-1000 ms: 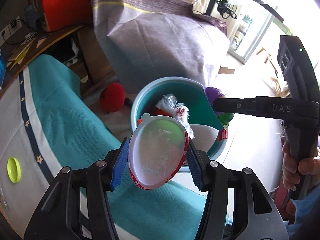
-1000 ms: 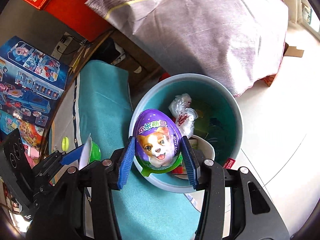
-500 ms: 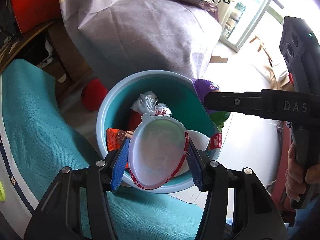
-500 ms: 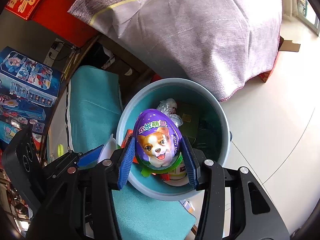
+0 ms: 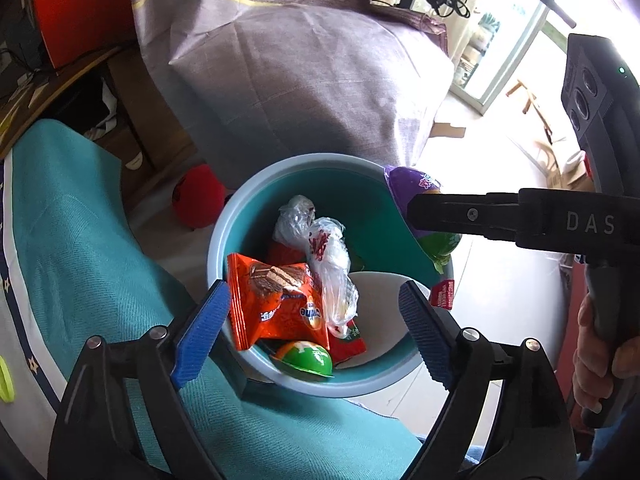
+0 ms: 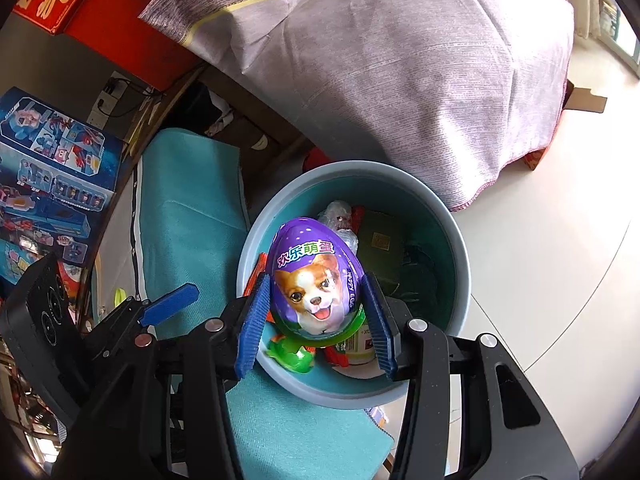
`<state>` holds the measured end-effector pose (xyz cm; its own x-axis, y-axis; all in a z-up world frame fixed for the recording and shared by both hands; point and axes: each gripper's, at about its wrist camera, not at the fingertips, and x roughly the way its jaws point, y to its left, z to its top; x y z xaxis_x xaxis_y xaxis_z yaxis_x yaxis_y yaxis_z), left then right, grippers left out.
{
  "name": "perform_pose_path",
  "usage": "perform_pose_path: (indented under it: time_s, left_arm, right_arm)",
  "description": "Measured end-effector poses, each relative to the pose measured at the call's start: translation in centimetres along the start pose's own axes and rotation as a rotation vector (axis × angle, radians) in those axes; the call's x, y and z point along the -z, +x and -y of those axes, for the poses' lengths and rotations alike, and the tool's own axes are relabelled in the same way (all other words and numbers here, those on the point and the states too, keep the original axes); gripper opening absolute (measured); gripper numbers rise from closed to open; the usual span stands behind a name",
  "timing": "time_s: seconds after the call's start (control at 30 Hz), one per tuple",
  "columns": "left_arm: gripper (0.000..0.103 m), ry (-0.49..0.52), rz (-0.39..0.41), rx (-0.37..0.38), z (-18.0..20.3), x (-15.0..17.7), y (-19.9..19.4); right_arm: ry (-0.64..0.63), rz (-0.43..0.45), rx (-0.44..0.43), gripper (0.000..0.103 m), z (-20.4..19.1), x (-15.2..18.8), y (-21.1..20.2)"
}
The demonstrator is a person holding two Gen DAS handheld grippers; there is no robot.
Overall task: Collect trash
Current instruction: 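Carry bowl and egg toy over the teal bin and release both, then grasp the green snack packet with left tool while right tool grasps green lid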
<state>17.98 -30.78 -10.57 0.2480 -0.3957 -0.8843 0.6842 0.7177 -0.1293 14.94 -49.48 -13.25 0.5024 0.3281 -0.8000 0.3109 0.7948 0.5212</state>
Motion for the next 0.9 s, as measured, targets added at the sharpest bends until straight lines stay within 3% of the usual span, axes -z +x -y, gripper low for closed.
perform_pose_path:
  time_s: [0.3, 0.33, 0.43, 0.57, 0.9]
  left_arm:
    - [0.091, -0.042, 0.003, 0.006, -1.1, 1.0, -1.3]
    - [0.091, -0.046, 0.002, 0.006, -1.2, 1.1, -1.5]
    - [0.091, -0.06, 0.002, 0.008, -1.7, 1.8, -2.1]
    - [0.092, -0.081, 0.0, 0.007, -2.6, 2.8, -2.9]
    - [0.092, -0.155, 0.024, -0.013, -6.3, 5.5, -6.0]
  right_arm:
    - [-0.023, -0.006, 0.005, 0.045, -1.4, -0.1, 0.2]
    - [-0.028, -0.01, 0.003, 0.047, -1.6, -0.1, 0.3]
    - [-0.03, -0.017, 0.006, 0.069, -2.1, 0.1, 0.5]
    - [-0.019, -0.026, 0.014, 0.076, -2.9, 0.4, 0.7]
    - [-0.046, -0.063, 0.038, 0.076, -6.8, 1.9, 1.6]
